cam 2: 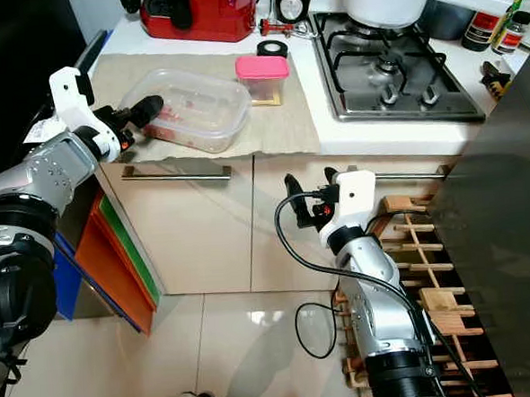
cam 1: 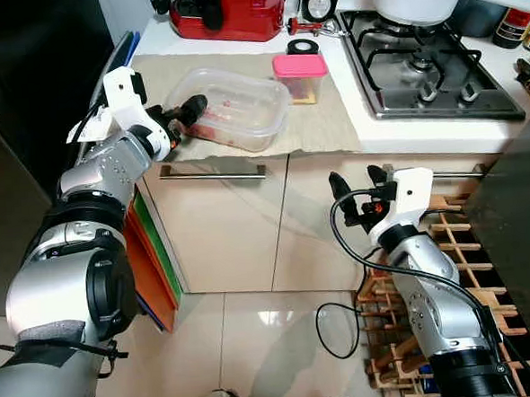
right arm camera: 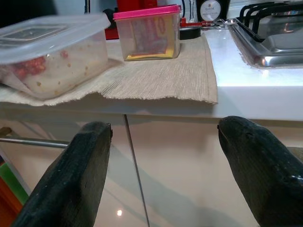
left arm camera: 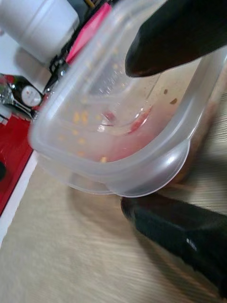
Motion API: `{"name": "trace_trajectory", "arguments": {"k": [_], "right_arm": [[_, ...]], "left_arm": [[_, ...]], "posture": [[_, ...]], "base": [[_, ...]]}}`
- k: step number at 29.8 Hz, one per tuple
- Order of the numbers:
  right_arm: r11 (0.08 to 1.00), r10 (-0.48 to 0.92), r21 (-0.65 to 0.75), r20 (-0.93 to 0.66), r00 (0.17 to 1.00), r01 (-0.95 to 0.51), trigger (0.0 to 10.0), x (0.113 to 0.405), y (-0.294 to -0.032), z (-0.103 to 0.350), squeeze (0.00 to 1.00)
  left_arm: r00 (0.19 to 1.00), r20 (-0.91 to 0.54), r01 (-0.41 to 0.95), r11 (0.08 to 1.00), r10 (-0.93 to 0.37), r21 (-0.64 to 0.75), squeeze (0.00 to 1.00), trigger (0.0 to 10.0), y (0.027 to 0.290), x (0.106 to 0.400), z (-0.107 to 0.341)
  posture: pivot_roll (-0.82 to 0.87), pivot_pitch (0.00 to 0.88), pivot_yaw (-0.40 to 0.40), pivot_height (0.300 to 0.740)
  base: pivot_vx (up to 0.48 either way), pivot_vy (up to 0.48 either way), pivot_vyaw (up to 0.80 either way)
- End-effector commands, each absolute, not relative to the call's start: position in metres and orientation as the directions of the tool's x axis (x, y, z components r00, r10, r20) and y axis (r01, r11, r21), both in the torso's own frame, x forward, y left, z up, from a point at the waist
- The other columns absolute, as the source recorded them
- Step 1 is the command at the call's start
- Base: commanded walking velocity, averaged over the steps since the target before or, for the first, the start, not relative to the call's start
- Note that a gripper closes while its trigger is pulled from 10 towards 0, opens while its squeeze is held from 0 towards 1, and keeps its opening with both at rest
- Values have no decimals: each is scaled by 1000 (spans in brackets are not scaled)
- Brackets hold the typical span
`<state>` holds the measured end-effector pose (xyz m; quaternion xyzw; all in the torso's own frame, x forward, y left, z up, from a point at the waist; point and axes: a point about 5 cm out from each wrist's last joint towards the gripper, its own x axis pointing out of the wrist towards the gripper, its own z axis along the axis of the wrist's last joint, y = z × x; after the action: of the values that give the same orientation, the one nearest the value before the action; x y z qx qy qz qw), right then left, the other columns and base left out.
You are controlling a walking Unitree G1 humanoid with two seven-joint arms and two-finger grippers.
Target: Restocking fridge
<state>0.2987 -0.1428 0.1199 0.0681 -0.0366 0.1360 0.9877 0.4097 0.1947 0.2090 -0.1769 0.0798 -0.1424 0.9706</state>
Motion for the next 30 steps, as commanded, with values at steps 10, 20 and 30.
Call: {"name": "trace_trajectory", "arguments": {"k": [10,20,30], "right_arm": [[958,254,122,73,965,-261,10000,296,-145,115,0],[958,256,117,64,965,-262,10000,296,-147,114,4],[956,263,119,61,963,-269,10000,297,-146,113,0]], "left_arm": [[960,-127,185,907,-249,-379,0,0,196,409,199],[969,-9,201,813,-246,-547,0,0,183,414,223],[986,68,158,748,-150,-644,0,0,184,413,235]], "posture": [[-46,59,-6,740],[-45,59,-10,740],[-38,57,-13,740]], "base": [[0,0,0],[0,0,0],[0,0,0]]}}
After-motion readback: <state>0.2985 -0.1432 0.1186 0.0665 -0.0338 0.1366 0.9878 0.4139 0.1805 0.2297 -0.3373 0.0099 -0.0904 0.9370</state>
